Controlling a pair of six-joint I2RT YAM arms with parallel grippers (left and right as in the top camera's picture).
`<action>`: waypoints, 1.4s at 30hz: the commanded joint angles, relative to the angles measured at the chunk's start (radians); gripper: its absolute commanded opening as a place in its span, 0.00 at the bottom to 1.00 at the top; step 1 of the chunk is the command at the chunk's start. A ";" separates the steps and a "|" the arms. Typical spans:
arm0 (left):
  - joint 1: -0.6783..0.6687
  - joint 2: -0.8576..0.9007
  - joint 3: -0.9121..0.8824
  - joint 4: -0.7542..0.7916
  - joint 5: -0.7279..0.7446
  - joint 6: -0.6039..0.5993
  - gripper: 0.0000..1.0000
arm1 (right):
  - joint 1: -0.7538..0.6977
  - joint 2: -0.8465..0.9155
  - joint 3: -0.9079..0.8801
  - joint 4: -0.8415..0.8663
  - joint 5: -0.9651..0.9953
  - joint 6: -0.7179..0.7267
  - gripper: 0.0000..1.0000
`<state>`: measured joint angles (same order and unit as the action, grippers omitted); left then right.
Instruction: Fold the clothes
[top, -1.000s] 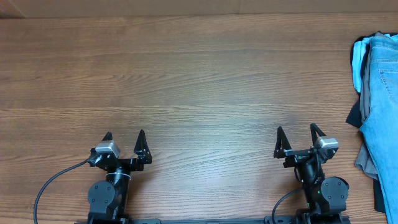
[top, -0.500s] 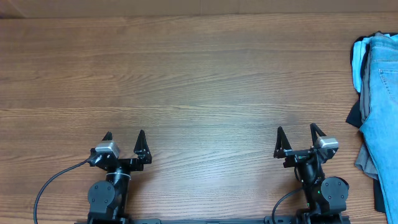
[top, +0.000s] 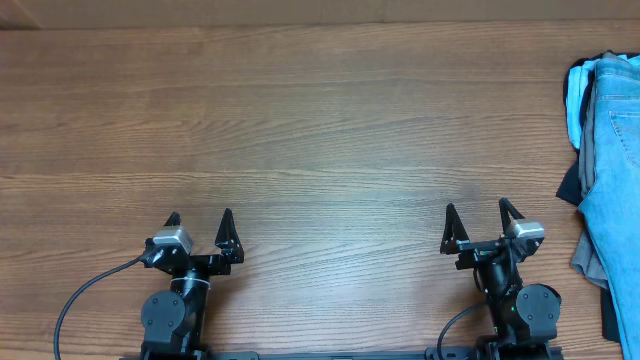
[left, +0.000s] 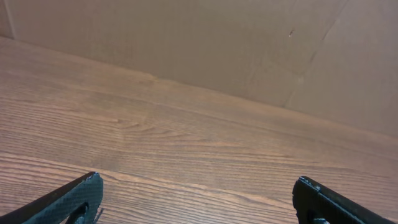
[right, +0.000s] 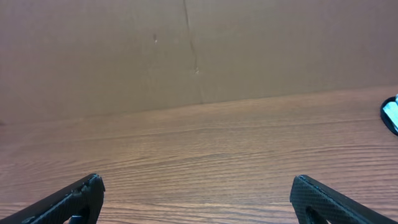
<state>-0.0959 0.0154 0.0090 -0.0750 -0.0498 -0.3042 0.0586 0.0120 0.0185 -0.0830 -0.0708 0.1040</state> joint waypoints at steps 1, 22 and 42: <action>0.006 -0.011 -0.004 0.004 -0.012 0.020 1.00 | -0.008 -0.008 -0.010 0.003 0.009 -0.007 1.00; 0.006 -0.011 -0.004 0.004 -0.012 0.020 1.00 | -0.008 -0.008 -0.010 0.016 0.008 0.004 1.00; 0.006 -0.011 -0.004 0.004 -0.012 0.020 1.00 | -0.010 0.280 0.254 0.347 0.240 -0.176 1.00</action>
<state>-0.0959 0.0147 0.0086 -0.0753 -0.0498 -0.3042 0.0582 0.1886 0.1593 0.2543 0.0731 0.0235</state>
